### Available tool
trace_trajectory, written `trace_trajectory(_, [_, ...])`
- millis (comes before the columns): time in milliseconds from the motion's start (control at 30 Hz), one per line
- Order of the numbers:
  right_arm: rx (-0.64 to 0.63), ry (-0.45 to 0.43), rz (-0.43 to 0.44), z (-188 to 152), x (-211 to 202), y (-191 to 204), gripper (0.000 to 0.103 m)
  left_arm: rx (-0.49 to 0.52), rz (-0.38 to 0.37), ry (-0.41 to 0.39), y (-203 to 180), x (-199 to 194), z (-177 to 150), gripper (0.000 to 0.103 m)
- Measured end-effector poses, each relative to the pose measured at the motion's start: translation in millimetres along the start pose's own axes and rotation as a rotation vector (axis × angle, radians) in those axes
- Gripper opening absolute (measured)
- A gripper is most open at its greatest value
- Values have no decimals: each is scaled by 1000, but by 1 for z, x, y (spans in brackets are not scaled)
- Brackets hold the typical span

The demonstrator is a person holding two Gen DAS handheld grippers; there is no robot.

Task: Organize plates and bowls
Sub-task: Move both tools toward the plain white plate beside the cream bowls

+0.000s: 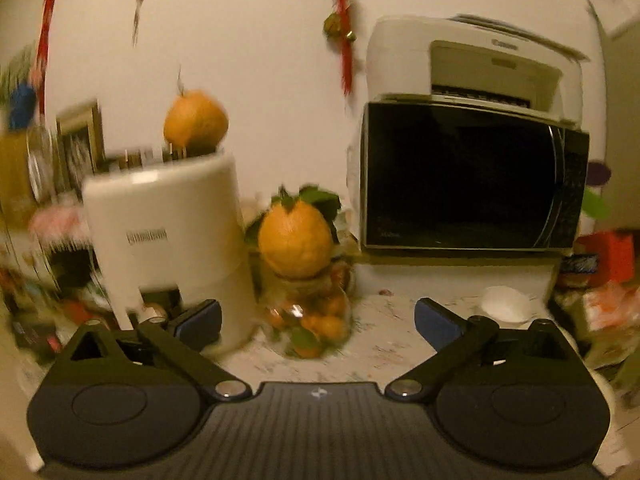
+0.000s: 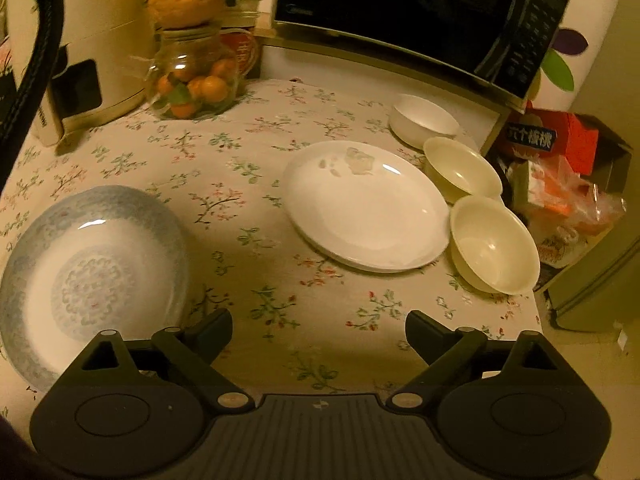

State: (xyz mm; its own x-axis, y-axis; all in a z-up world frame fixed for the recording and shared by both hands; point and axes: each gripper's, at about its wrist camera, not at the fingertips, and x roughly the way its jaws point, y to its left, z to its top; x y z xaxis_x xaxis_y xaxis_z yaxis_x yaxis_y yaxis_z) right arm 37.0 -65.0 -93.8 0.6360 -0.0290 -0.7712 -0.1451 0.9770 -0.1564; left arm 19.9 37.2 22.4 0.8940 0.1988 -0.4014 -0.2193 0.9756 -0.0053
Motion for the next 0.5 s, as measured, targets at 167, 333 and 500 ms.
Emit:
trace_trajectory(167, [104, -8, 85, 14, -3, -52, 92, -122, -106, 196, 11, 35, -9, 103])
trace_trajectory(333, [347, 20, 148, 22, 10, -108, 89, -74, -143, 310, -13, 65, -28, 98])
trace_trajectory(500, [460, 47, 168, 17, 29, -118, 85, -25, -159, 376, -33, 99, -40, 92])
